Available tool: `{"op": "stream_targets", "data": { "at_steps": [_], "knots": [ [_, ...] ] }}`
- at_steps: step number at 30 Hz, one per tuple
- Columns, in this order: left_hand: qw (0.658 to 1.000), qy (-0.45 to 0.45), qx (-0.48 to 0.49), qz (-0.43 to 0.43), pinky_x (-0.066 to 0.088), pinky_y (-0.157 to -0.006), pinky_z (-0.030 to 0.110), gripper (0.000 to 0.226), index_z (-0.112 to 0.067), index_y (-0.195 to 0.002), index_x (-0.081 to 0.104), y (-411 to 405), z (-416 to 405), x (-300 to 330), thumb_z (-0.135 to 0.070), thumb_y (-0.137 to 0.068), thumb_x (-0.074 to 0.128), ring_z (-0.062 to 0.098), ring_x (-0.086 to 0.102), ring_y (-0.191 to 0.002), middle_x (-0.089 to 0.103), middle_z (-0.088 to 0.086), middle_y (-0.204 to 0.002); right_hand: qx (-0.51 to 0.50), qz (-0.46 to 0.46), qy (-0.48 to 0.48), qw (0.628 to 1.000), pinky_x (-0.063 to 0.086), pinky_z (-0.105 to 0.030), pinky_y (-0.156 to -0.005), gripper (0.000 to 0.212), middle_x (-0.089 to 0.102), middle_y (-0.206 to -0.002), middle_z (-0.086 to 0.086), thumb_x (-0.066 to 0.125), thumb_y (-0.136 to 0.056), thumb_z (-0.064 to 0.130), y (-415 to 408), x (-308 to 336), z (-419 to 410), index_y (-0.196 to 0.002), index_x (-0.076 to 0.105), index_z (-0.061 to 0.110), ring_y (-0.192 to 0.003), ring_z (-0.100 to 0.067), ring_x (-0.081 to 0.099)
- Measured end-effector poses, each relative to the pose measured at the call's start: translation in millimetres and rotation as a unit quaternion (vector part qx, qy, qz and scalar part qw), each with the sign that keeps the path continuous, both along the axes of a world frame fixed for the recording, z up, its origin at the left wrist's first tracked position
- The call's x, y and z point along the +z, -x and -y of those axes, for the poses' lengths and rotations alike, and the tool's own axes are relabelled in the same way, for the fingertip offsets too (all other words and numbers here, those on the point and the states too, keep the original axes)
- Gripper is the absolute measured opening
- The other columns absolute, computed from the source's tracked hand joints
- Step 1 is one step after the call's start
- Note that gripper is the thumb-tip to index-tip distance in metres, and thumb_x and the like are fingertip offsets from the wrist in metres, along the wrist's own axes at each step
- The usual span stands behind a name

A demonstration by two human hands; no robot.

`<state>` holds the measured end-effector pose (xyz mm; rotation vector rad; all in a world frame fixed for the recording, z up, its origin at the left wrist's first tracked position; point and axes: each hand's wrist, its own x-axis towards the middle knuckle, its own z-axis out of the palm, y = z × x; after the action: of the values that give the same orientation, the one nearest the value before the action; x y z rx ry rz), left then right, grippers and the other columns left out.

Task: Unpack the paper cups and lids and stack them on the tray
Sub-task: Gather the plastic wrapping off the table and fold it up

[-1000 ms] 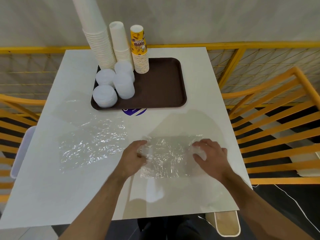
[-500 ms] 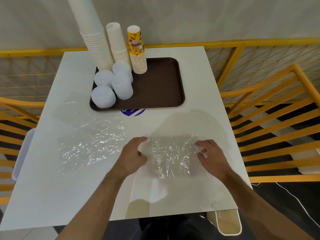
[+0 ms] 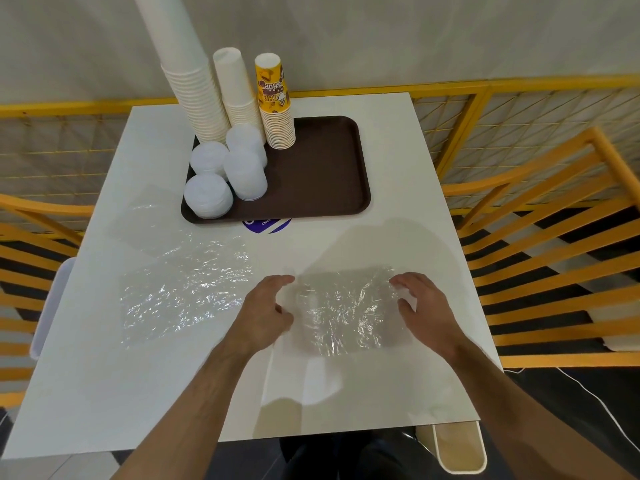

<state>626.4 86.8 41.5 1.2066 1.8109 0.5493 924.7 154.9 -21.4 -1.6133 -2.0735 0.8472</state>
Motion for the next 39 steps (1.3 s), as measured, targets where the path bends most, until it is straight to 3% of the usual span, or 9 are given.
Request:
{"op": "stream_targets", "data": {
  "at_steps": [5,9,11,14,17,22,27,32,39],
  "knots": [
    [1.000,-0.002,-0.007,-0.006,0.059,-0.070,0.032,0.067,-0.022,-0.138,0.053,0,-2,2,0.009,-0.079,0.062,0.025,0.068,-0.074,0.045,-0.010,-0.137,0.030,0.051,-0.013,0.998,0.044,-0.026,-0.100,0.040,0.062,-0.124,0.003,0.073,-0.082,0.001,-7,-10,-4,-0.118,0.069,0.019,-0.115,-0.018,0.057],
    [0.999,-0.013,-0.042,-0.014,0.046,-0.068,0.010,0.067,-0.019,-0.140,0.051,-16,-8,9,0.007,-0.080,0.063,0.020,0.065,-0.074,0.044,-0.011,-0.136,0.035,0.091,-0.005,0.995,0.049,-0.042,-0.099,0.039,0.058,-0.129,0.004,0.076,-0.081,0.012,-9,-16,-5,-0.117,0.071,0.026,-0.122,-0.023,0.051],
    [0.998,-0.029,-0.059,-0.013,0.049,-0.078,0.016,0.066,-0.015,-0.141,0.050,-32,-13,16,0.006,-0.079,0.064,0.019,0.064,-0.078,0.045,-0.008,-0.138,0.035,0.092,-0.005,0.995,0.049,-0.044,-0.098,0.039,0.058,-0.130,0.004,0.076,-0.081,0.013,-8,-16,-6,-0.117,0.071,0.026,-0.122,-0.023,0.051],
    [0.995,-0.043,-0.089,-0.029,0.045,-0.102,0.032,0.068,-0.011,-0.144,0.048,-64,-29,21,0.003,-0.079,0.063,0.027,0.061,-0.111,0.043,-0.001,-0.145,0.035,0.089,-0.003,0.995,0.049,-0.041,-0.098,0.038,0.057,-0.130,0.004,0.076,-0.081,0.013,-8,-16,-7,-0.117,0.071,0.026,-0.122,-0.022,0.051],
    [0.992,-0.038,-0.110,-0.057,0.036,-0.105,0.024,0.067,-0.012,-0.146,0.043,-100,-46,18,0.000,-0.083,0.060,0.023,0.048,-0.129,0.040,0.001,-0.147,0.038,0.102,0.004,0.994,0.049,-0.038,-0.099,0.037,0.057,-0.132,0.003,0.075,-0.084,0.017,-8,-17,-8,-0.119,0.069,0.026,-0.123,-0.021,0.050],
    [0.993,0.001,-0.110,-0.041,0.037,-0.100,0.025,0.061,-0.011,-0.145,0.041,-140,-67,-2,-0.005,-0.088,0.062,0.025,0.047,-0.132,0.040,0.003,-0.145,0.040,0.095,-0.010,0.995,0.051,-0.039,-0.098,0.027,0.059,-0.130,0.005,0.071,-0.090,0.034,-7,-16,-7,-0.116,0.070,0.029,-0.121,-0.019,0.051],
    [0.993,0.019,-0.116,-0.016,0.039,-0.100,0.027,0.064,-0.023,-0.150,0.033,-154,-67,-19,-0.018,-0.092,0.060,0.024,0.047,-0.131,0.040,0.003,-0.144,0.043,0.093,-0.004,0.995,0.049,-0.037,-0.100,0.028,0.063,-0.128,0.004,0.076,-0.087,0.026,-9,-17,-10,-0.115,0.072,0.027,-0.121,-0.020,0.053],
    [0.989,0.011,-0.144,-0.008,0.037,-0.111,0.035,0.062,-0.024,-0.156,0.023,-156,-67,-21,-0.019,-0.099,0.047,0.025,0.045,-0.136,0.046,0.006,-0.148,-0.005,0.027,0.016,0.999,0.041,-0.031,-0.105,0.034,0.063,-0.131,0.008,0.054,-0.098,0.014,-8,-8,-10,-0.129,0.063,0.026,-0.123,-0.015,0.054],
    [0.992,-0.016,-0.124,0.014,0.041,-0.109,0.037,0.062,-0.023,-0.155,0.026,-149,-67,-10,-0.006,-0.098,0.044,0.023,0.050,-0.128,0.050,0.006,-0.140,0.031,0.077,-0.010,0.997,0.053,-0.044,-0.095,0.029,0.062,-0.128,0.009,0.062,-0.095,0.028,-7,-9,-10,-0.123,0.064,0.032,-0.120,-0.017,0.055]
  ]
}}
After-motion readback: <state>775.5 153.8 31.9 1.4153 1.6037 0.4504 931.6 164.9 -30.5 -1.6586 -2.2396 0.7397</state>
